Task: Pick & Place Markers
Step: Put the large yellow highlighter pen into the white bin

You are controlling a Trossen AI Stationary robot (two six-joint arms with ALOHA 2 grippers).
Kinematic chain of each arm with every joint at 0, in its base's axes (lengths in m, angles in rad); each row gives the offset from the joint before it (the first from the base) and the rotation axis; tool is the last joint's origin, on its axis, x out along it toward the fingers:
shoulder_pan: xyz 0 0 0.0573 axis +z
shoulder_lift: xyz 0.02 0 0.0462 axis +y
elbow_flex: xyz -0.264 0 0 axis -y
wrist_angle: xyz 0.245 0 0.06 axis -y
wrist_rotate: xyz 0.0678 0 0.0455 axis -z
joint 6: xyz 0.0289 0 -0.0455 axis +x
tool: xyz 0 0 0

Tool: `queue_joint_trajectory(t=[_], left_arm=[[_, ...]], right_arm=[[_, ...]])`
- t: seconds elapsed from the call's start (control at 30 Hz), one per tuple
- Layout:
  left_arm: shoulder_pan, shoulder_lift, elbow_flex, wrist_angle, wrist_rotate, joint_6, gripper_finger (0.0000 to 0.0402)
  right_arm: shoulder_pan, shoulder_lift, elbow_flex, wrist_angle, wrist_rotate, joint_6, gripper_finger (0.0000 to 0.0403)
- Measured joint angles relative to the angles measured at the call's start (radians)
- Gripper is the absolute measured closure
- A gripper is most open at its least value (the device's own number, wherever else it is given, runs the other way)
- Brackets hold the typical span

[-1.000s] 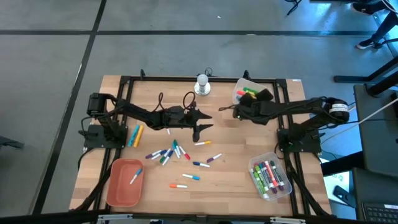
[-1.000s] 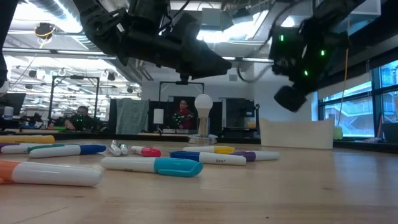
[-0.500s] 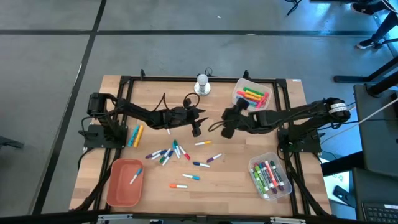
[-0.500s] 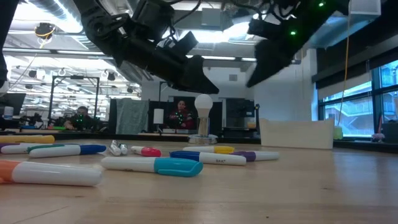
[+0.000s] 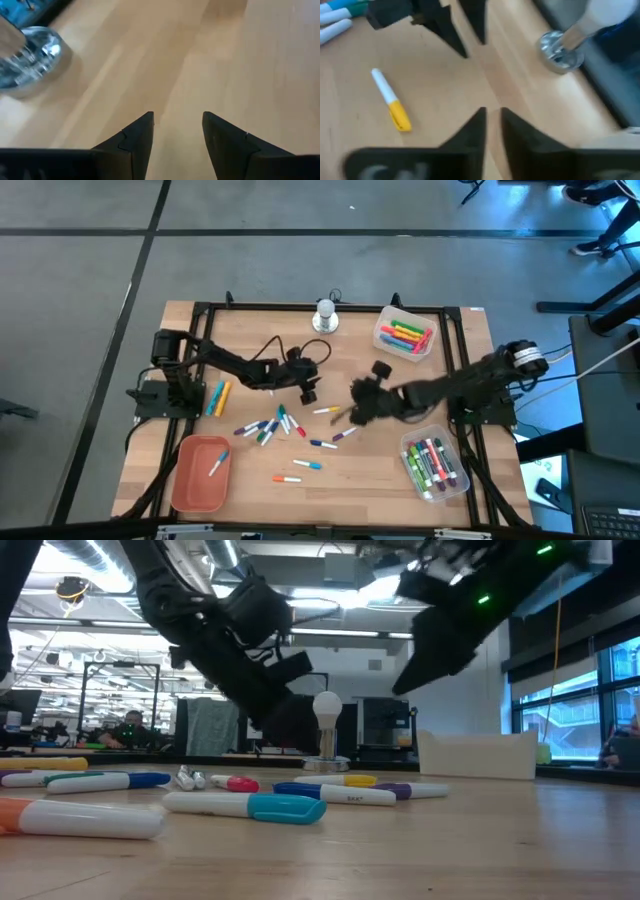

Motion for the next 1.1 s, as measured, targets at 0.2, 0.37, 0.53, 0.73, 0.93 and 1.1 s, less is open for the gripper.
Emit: queue_joint_trajectory(t=[0.2,0.37,0.53,0.73,0.93,1.1], left_arm=[[-0.074,-0.01,0.001,0.003,0.015,0.003,0.0257],[-0.152,-0.011,0.001,-0.008,0.026,0.125,0.0267],[-0.179,-0.011,0.001,-0.019,0.101,-0.008,0.025],[-0.206,-0.099,0.026,-0.309,0.076,-0.222,0.0199],[-0.259,-0.3,0.057,-0.884,-0.076,-0.566,0.0175],[-0.312,-0.409,0.0,-1.212,-0.146,-0.841,0.0178]], right_arm=[[0.121,-0.014,0.0,-0.094,0.049,0.213,0.0385],[0.178,-0.006,-0.001,-0.08,-0.005,0.214,0.0398],[0.195,-0.006,-0.001,-0.014,0.011,0.211,0.0392],[0.202,-0.006,-0.001,-0.023,-0.053,0.247,0.0398],[0.201,-0.006,-0.001,-0.044,-0.056,0.245,0.0394],[0.201,-0.006,-0.001,-0.109,-0.065,0.293,0.0391]])
